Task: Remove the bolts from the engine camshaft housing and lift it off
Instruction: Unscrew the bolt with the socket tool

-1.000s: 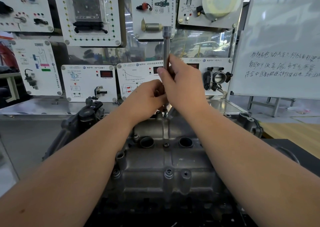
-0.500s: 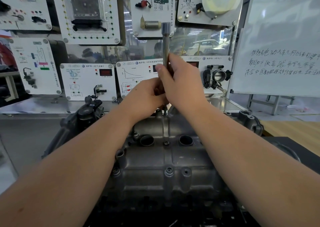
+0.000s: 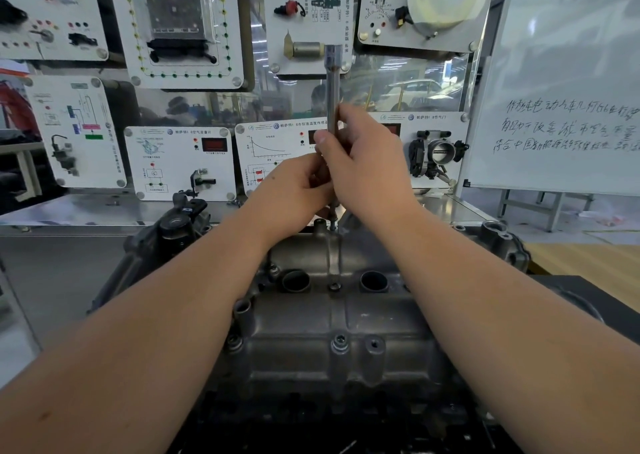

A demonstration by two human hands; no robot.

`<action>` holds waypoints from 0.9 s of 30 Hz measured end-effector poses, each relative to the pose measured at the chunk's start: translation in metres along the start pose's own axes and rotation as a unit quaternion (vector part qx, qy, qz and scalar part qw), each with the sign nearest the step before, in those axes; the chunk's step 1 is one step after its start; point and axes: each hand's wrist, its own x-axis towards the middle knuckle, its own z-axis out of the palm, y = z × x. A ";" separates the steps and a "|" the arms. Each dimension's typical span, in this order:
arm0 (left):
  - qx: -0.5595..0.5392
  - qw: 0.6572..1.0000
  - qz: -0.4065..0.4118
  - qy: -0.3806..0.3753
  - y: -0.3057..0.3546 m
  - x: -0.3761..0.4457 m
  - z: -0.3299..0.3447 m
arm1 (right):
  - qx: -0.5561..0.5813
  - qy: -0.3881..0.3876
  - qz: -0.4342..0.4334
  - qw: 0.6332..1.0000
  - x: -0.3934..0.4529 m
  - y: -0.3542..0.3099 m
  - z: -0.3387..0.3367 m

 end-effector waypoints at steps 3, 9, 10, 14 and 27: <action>-0.008 1.000 0.000 0.006 -0.001 -0.002 0.002 | 0.020 -0.012 0.020 1.000 0.002 0.001 0.000; -0.001 1.000 0.007 0.000 -0.004 -0.002 0.000 | 0.034 -0.020 0.045 0.998 0.000 0.003 0.001; -0.003 1.000 0.009 -0.002 -0.003 -0.001 -0.001 | 0.026 -0.017 0.036 0.999 0.000 0.003 0.001; -0.001 1.000 0.012 -0.014 0.004 -0.003 -0.002 | 0.014 0.005 0.009 1.000 0.000 0.001 0.000; 0.015 1.000 0.015 0.002 0.001 -0.003 -0.002 | 0.021 -0.013 0.018 1.000 -0.001 0.002 0.001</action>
